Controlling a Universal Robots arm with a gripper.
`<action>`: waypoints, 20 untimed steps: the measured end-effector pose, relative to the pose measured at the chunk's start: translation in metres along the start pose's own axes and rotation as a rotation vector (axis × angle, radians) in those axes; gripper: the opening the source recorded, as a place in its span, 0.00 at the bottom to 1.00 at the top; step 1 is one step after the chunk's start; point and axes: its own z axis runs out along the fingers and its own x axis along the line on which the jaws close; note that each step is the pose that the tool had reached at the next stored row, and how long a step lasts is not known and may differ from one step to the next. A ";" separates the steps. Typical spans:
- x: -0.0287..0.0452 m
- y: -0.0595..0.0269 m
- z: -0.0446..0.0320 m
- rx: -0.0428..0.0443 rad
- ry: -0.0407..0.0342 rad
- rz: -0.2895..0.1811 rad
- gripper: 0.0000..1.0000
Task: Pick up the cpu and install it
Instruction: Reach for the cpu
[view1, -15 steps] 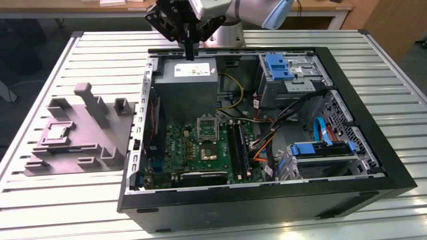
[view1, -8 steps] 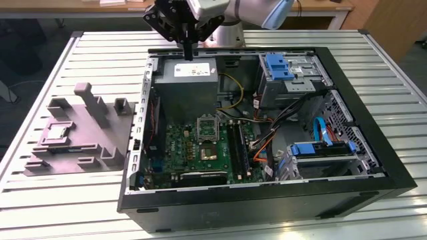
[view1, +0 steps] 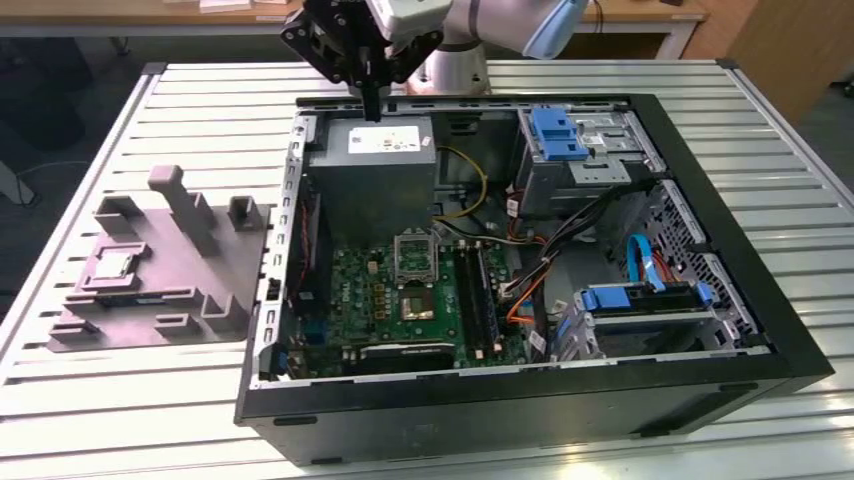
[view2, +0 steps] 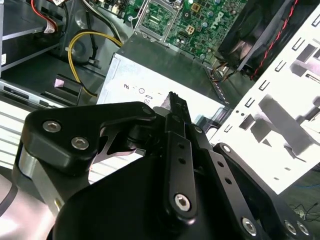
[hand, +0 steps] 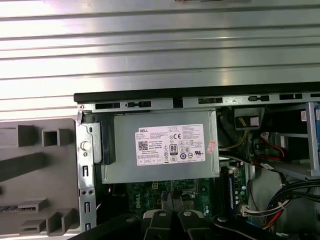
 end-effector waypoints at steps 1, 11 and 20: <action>0.0009 -0.0001 0.0000 0.0001 0.0001 0.000 0.11; 0.0062 -0.0005 0.0000 0.0001 0.0001 0.000 0.11; 0.0080 -0.0006 0.0000 0.0001 0.0001 0.000 0.11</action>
